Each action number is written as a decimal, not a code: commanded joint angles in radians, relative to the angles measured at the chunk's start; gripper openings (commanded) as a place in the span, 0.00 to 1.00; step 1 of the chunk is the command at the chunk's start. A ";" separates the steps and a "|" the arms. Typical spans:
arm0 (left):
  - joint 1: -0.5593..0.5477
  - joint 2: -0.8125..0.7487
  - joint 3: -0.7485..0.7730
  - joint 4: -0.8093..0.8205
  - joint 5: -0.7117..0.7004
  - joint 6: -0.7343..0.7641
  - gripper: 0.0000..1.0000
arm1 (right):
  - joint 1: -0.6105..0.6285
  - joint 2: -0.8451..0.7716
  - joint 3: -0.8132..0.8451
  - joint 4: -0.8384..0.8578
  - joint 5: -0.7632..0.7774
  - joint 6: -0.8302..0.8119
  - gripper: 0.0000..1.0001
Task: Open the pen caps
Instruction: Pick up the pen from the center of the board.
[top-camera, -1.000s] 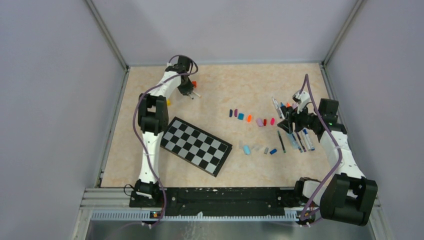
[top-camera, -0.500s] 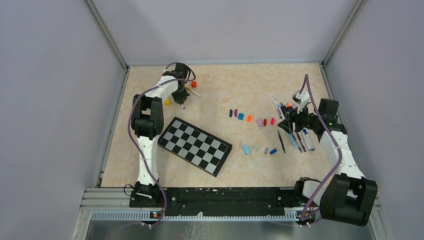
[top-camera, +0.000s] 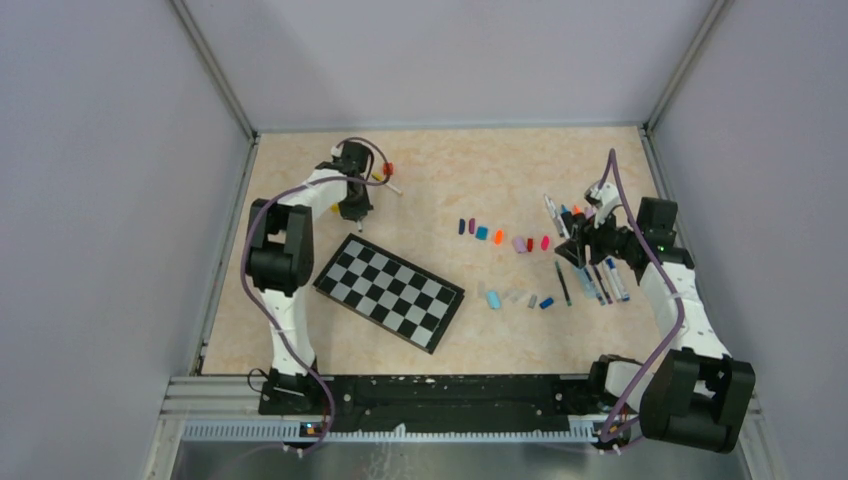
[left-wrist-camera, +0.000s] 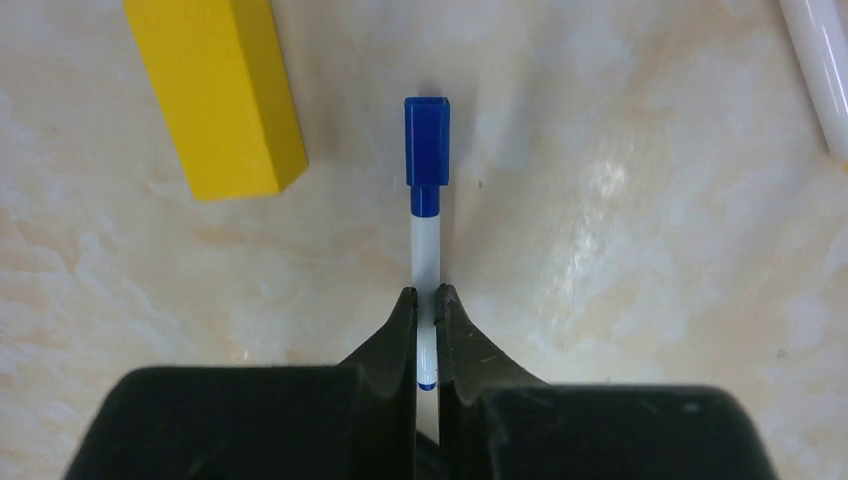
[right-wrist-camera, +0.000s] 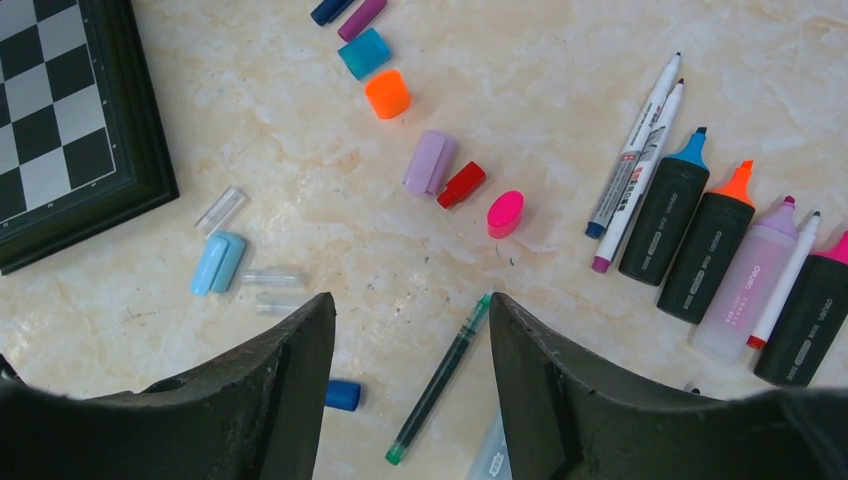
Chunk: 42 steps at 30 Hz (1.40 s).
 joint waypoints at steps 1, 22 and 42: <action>0.006 -0.219 -0.154 0.226 0.133 0.064 0.00 | -0.005 -0.037 0.000 0.002 -0.054 -0.034 0.57; -0.147 -0.964 -1.057 1.320 0.793 -0.315 0.00 | 0.175 -0.012 0.242 -0.389 -0.367 -0.246 0.59; -0.552 -0.737 -0.866 1.549 0.500 -0.390 0.00 | 0.370 0.074 0.089 0.539 -0.488 0.831 0.61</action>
